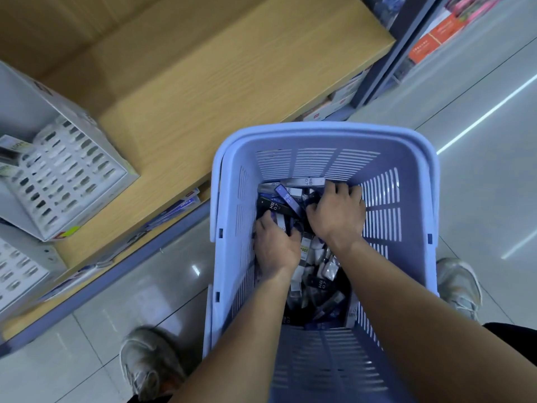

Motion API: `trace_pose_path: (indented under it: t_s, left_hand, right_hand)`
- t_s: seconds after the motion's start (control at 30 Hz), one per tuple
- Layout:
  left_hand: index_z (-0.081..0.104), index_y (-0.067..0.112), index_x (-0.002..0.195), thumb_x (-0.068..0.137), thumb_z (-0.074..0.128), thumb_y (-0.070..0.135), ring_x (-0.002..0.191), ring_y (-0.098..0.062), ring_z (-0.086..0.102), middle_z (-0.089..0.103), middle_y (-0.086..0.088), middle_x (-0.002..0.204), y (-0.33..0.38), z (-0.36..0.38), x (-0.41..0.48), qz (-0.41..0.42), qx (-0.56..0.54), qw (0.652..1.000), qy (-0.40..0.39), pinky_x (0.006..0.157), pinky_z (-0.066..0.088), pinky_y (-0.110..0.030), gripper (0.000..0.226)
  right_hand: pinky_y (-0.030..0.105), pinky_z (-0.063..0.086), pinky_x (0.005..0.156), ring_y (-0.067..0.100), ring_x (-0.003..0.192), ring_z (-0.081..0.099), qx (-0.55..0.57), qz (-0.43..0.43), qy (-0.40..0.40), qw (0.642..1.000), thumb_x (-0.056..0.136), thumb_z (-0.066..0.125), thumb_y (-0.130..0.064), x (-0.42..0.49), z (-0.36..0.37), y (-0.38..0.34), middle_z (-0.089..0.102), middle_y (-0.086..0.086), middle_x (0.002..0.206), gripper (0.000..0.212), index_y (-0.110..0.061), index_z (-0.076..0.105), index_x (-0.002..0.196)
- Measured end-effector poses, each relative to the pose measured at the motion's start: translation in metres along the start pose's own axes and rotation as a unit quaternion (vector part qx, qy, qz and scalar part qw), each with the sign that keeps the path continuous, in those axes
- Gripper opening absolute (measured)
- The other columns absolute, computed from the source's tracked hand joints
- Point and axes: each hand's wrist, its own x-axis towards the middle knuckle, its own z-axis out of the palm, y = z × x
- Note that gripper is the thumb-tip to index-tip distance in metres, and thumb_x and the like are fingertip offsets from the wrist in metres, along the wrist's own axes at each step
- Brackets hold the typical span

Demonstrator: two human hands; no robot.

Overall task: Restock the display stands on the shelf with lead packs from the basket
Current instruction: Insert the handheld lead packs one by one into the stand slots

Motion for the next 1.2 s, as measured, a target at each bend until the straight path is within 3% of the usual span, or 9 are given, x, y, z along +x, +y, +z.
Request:
trace_pose_path:
  t_s: [0.23, 0.43, 0.6, 0.73, 0.9, 1.0, 1.1, 1.2]
  left_hand:
    - [0.039, 0.005, 0.148, 0.091, 0.069, 0.026, 0.131, -0.035, 0.048, 0.048, -0.017, 0.143, -0.004, 0.005, 0.004, -0.031, -0.056, 0.998, -0.002, 0.109, 0.042, -0.047, 0.068]
    - [0.034, 0.008, 0.15, 0.093, 0.069, 0.029, 0.129, -0.035, 0.048, 0.043, -0.016, 0.144, -0.004, 0.006, -0.003, -0.012, 0.02, 1.0, -0.01, 0.105, 0.044, -0.044, 0.07]
    - [0.037, 0.005, 0.148, 0.091, 0.072, 0.027, 0.128, -0.034, 0.053, 0.054, -0.016, 0.137, -0.008, 0.008, 0.0, -0.044, -0.054, 0.997, -0.013, 0.106, 0.046, -0.044, 0.07]
    - [0.039, 0.011, 0.148, 0.086, 0.076, 0.029, 0.126, -0.031, 0.054, 0.056, -0.01, 0.136, -0.009, 0.008, 0.001, -0.061, -0.095, 0.994, -0.011, 0.106, 0.046, -0.044, 0.073]
    - [0.035, 0.009, 0.152, 0.094, 0.066, 0.028, 0.127, -0.033, 0.056, 0.057, -0.01, 0.143, -0.01, 0.012, 0.008, -0.084, -0.129, 0.988, -0.026, 0.105, 0.047, -0.039, 0.069]
    - [0.032, 0.01, 0.153, 0.098, 0.061, 0.02, 0.126, -0.029, 0.056, 0.057, -0.005, 0.14, -0.012, 0.013, 0.012, -0.106, -0.166, 0.98, -0.036, 0.099, 0.043, -0.029, 0.064]
    - [0.035, 0.012, 0.151, 0.1, 0.058, 0.015, 0.117, -0.023, 0.057, 0.054, 0.004, 0.12, -0.012, 0.016, 0.015, -0.123, -0.222, 0.966, -0.049, 0.092, 0.037, -0.022, 0.055]
    - [0.036, 0.013, 0.15, 0.102, 0.056, 0.017, 0.111, -0.019, 0.055, 0.057, 0.001, 0.123, -0.009, 0.019, 0.016, -0.13, -0.267, 0.953, -0.059, 0.094, 0.039, -0.026, 0.052]
  right_hand:
    - [0.047, 0.037, 0.104, 0.037, 0.13, 0.037, 0.007, -0.025, -0.046, 0.999, 0.086, 0.054, -0.063, 0.009, 0.002, 0.001, 0.041, 0.016, 0.143, 0.08, -0.009, 0.035, 0.142]
    - [0.048, 0.037, 0.104, 0.031, 0.134, 0.036, -0.009, -0.045, -0.041, 0.998, 0.08, 0.054, -0.071, 0.009, -0.002, 0.006, 0.041, 0.009, 0.143, 0.085, -0.013, 0.036, 0.139]
    - [0.049, 0.047, 0.095, 0.033, 0.132, 0.037, -0.008, -0.049, -0.082, 0.995, 0.077, 0.058, -0.074, 0.012, -0.005, 0.006, 0.034, 0.012, 0.143, 0.096, -0.011, 0.029, 0.143]
    - [0.05, 0.045, 0.1, 0.034, 0.135, 0.034, -0.036, -0.021, -0.108, 0.993, 0.074, 0.058, -0.079, 0.011, -0.006, 0.008, 0.032, 0.014, 0.146, 0.103, -0.01, 0.03, 0.144]
    - [0.05, 0.047, 0.099, 0.033, 0.136, 0.036, -0.03, -0.034, -0.114, 0.992, 0.076, 0.06, -0.076, 0.011, -0.007, 0.011, 0.034, 0.013, 0.148, 0.099, -0.011, 0.031, 0.146]
    - [0.049, 0.051, 0.094, 0.035, 0.129, 0.047, 0.023, -0.022, -0.161, 0.986, 0.076, 0.064, -0.072, 0.01, -0.005, 0.012, 0.041, 0.015, 0.145, 0.098, -0.011, 0.03, 0.145]
    - [0.045, 0.053, 0.088, 0.035, 0.115, 0.058, 0.07, -0.016, -0.171, 0.983, 0.08, 0.062, -0.069, 0.005, 0.004, 0.016, 0.054, 0.015, 0.132, 0.084, -0.011, 0.039, 0.136]
    - [0.042, 0.05, 0.083, 0.035, 0.11, 0.06, 0.075, -0.033, -0.153, 0.985, 0.088, 0.055, -0.064, -0.001, 0.007, 0.018, 0.058, 0.014, 0.125, 0.069, -0.013, 0.044, 0.132]
